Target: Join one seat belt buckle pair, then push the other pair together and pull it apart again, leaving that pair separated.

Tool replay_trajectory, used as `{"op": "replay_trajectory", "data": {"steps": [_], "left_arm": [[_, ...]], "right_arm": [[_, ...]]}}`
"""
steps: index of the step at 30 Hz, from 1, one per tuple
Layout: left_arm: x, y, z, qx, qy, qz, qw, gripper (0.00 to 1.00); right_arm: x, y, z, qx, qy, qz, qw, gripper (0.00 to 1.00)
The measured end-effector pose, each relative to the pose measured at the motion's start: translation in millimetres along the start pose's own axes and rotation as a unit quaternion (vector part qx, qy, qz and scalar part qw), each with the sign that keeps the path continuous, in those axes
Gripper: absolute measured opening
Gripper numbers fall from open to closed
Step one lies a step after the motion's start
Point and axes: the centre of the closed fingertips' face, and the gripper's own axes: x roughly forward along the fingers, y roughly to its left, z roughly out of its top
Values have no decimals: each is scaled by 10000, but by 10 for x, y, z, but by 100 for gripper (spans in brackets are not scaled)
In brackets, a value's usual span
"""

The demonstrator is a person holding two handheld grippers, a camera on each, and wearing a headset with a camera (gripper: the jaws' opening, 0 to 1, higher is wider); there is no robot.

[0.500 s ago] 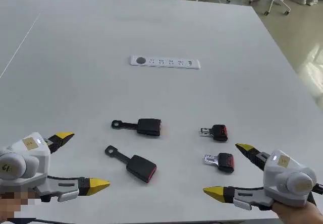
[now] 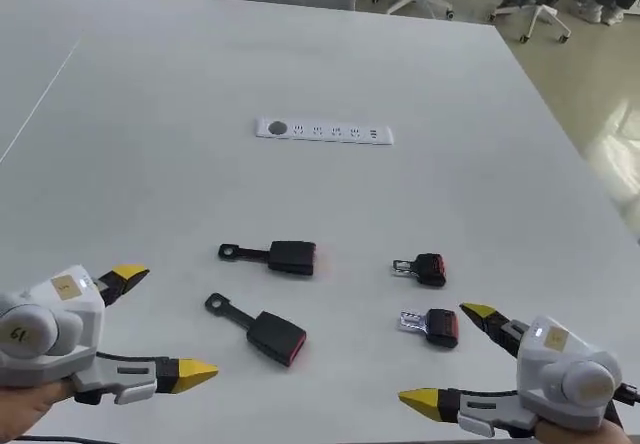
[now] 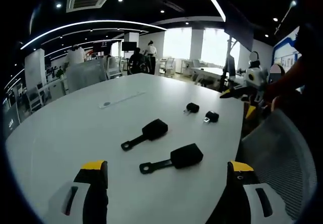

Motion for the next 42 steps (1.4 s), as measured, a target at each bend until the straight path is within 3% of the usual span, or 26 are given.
{"op": "replay_trajectory", "data": {"steps": [42], "left_arm": [[77,-17,17,134,97,-64,9998,100]], "right_arm": [[-17,-103,-54,68,42,-43,10000,94]]}}
